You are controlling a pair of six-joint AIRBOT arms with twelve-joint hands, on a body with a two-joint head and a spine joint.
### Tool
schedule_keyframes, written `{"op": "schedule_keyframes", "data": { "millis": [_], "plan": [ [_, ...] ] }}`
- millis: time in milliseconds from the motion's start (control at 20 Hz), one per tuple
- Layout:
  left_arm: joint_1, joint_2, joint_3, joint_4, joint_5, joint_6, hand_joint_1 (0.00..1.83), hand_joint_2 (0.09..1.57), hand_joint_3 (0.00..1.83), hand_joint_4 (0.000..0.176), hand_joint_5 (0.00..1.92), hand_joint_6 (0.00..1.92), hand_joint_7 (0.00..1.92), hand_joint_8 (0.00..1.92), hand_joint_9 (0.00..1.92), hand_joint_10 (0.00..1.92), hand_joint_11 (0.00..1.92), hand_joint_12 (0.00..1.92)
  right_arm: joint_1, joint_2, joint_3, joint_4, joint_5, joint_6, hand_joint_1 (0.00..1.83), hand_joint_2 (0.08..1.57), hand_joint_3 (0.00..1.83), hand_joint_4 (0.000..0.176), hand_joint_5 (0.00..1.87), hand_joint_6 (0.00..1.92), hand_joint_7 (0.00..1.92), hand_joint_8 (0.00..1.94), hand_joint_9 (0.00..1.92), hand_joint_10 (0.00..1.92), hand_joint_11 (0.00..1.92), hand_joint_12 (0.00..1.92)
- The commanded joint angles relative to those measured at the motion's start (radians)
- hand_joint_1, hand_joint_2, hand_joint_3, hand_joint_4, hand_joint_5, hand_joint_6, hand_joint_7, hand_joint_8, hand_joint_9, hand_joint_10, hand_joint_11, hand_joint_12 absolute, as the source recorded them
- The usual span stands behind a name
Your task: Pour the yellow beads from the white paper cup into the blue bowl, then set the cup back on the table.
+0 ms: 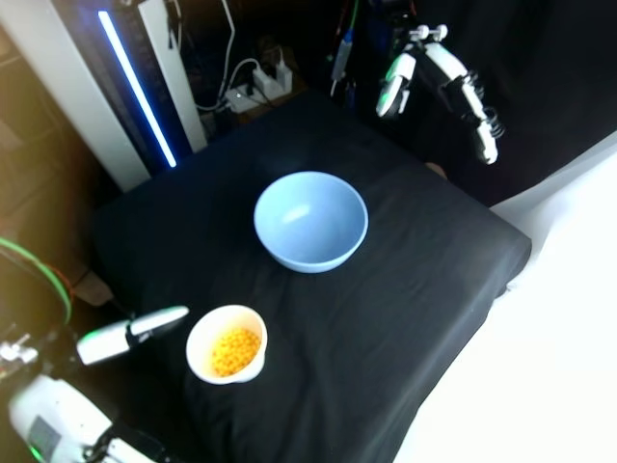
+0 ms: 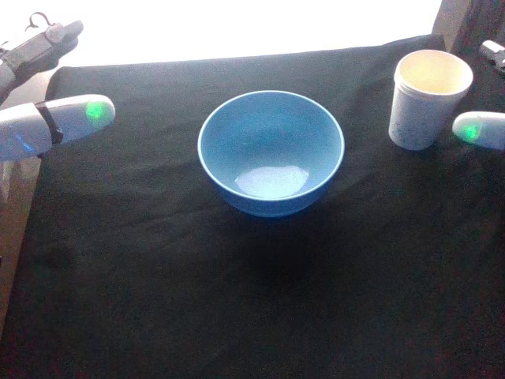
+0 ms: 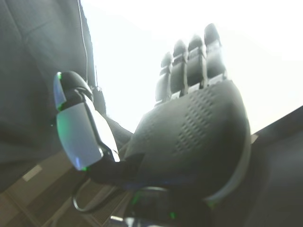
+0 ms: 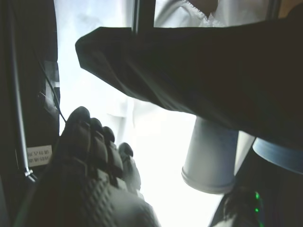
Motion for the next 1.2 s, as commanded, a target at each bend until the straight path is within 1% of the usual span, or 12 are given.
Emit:
{"op": "schedule_keyframes", "data": {
  "millis": [0,100,250,400,450,600,650,750,900,1000,1100,1150],
  "plan": [
    [-0.013,-0.005,0.008,-0.008,-0.121,-0.010,0.52,0.87,0.00,0.000,0.18,0.00,0.24,0.00,0.19,0.00,0.00,0.48,0.015,-0.005,0.010,0.013,0.103,0.009,0.53,0.52,0.00,0.074,0.00,0.00,0.00,0.00,0.00,0.00,0.00,0.00],
    [-0.014,-0.007,0.008,-0.006,-0.121,-0.010,0.51,0.87,0.00,0.000,0.18,0.00,0.24,0.00,0.19,0.00,0.00,0.50,0.023,-0.015,0.018,0.011,0.098,0.009,0.53,0.52,0.00,0.046,0.00,0.00,0.00,0.00,0.00,0.00,0.00,0.00],
    [-0.014,-0.007,0.009,-0.005,-0.121,-0.011,0.48,0.86,0.00,0.000,0.19,0.00,0.26,0.00,0.21,0.01,0.00,0.54,0.045,-0.030,0.029,-0.012,0.080,0.009,0.55,0.49,0.00,0.087,0.00,0.00,0.00,0.00,0.00,0.00,0.00,0.00],
    [-0.015,-0.007,0.009,-0.003,-0.122,-0.011,0.49,0.86,0.00,0.000,0.19,0.00,0.27,0.00,0.21,0.00,0.00,0.50,0.069,-0.044,0.043,-0.041,0.056,0.009,0.58,0.51,0.00,0.070,0.02,0.01,0.00,0.00,0.00,0.00,0.00,0.00],
    [-0.015,-0.007,0.009,-0.003,-0.122,-0.011,0.49,0.86,0.00,0.000,0.19,0.00,0.27,0.00,0.21,0.00,0.00,0.49,0.077,-0.047,0.047,-0.052,0.048,0.009,0.60,0.54,0.00,0.059,0.01,0.00,0.00,0.00,0.00,0.00,0.00,0.00],
    [-0.016,-0.009,0.009,-0.003,-0.123,-0.013,0.47,0.86,0.00,0.000,0.19,0.00,0.28,0.00,0.22,0.00,0.00,0.53,0.100,-0.059,0.059,-0.084,0.025,0.009,0.68,0.57,0.02,0.062,0.01,0.00,0.00,0.00,0.00,0.00,0.00,0.00],
    [-0.016,-0.010,0.009,-0.002,-0.122,-0.014,0.49,0.88,0.00,0.000,0.18,0.00,0.27,0.00,0.22,0.00,0.00,0.51,0.106,-0.062,0.062,-0.092,0.019,0.009,0.70,0.57,0.01,0.066,0.03,0.01,0.00,0.00,0.00,0.00,0.00,0.00],
    [-0.016,-0.011,0.011,-0.002,-0.123,-0.016,0.49,0.88,0.00,0.000,0.17,0.00,0.26,0.00,0.21,0.00,0.00,0.50,0.116,-0.068,0.064,-0.104,0.013,0.009,0.75,0.63,0.01,0.089,0.07,0.01,0.00,0.00,0.00,0.00,0.00,0.00],
    [-0.016,-0.013,0.012,-0.002,-0.124,-0.019,0.50,0.88,0.00,0.000,0.16,0.00,0.25,0.00,0.20,0.00,0.00,0.50,0.131,-0.075,0.068,-0.126,0.008,0.009,0.72,0.63,0.00,0.145,0.18,0.01,0.00,0.00,0.00,0.00,0.00,0.00],
    [-0.016,-0.013,0.013,-0.003,-0.126,-0.019,0.48,0.88,0.00,0.000,0.16,0.00,0.26,0.00,0.21,0.00,0.00,0.50,0.139,-0.078,0.071,-0.136,0.004,0.009,0.61,0.56,0.00,0.144,0.24,0.01,0.00,0.00,0.00,0.00,0.00,0.00],
    [-0.016,-0.013,0.014,-0.003,-0.127,-0.021,0.47,0.90,0.01,0.000,0.16,0.00,0.25,0.00,0.20,0.00,0.00,0.49,0.146,-0.081,0.072,-0.143,0.004,0.009,0.59,0.56,0.00,0.154,0.26,0.01,0.00,0.00,0.00,0.00,0.00,0.00],
    [-0.016,-0.013,0.014,-0.003,-0.127,-0.021,0.47,0.89,0.00,0.000,0.17,0.00,0.26,0.00,0.22,0.00,0.00,0.56,0.150,-0.083,0.073,-0.147,0.003,0.009,0.63,0.60,0.01,0.141,0.31,0.03,0.00,0.00,0.00,0.00,0.00,0.00]
  ]
}}
